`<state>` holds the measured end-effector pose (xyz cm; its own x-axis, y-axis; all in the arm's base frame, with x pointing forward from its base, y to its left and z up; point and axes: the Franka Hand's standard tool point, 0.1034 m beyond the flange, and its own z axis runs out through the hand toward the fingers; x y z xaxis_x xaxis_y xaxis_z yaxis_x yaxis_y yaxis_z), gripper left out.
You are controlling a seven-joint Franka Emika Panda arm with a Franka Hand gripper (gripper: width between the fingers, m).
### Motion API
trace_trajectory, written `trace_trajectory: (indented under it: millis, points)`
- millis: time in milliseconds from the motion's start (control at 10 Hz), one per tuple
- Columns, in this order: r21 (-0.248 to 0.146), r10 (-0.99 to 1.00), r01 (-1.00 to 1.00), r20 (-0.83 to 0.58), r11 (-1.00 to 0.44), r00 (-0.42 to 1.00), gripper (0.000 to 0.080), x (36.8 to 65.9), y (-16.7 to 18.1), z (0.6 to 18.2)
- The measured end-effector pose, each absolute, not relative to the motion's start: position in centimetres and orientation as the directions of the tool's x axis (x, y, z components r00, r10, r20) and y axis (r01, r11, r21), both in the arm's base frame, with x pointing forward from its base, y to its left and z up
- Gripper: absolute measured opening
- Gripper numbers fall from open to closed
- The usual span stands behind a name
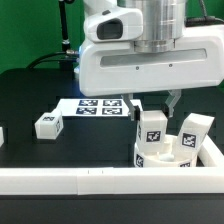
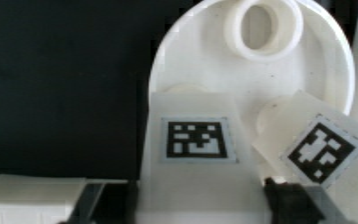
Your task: Assemble stool
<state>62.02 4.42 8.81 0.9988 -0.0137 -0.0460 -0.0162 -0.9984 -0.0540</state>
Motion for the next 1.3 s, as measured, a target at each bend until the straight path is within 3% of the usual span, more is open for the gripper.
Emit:
trace_trajectory:
  millis: [300,600,900,1300]
  points:
    - [-0.056,-0.458,-0.461,-0.061,-0.886,0.887,0.0334,62.1,5.3,8.7]
    - [-0.050,-0.785,-0.789,-0.076,-0.612,0.614,0.0334,62.1,6.6,8.6]
    - [-0.058,-0.953,-0.958,-0.096,-0.282,0.286,0.0334,62.3,8.3,8.5]
    - [-0.028,-0.988,-0.998,-0.149,0.048,-0.044,0.0334,62.3,9.1,8.5]
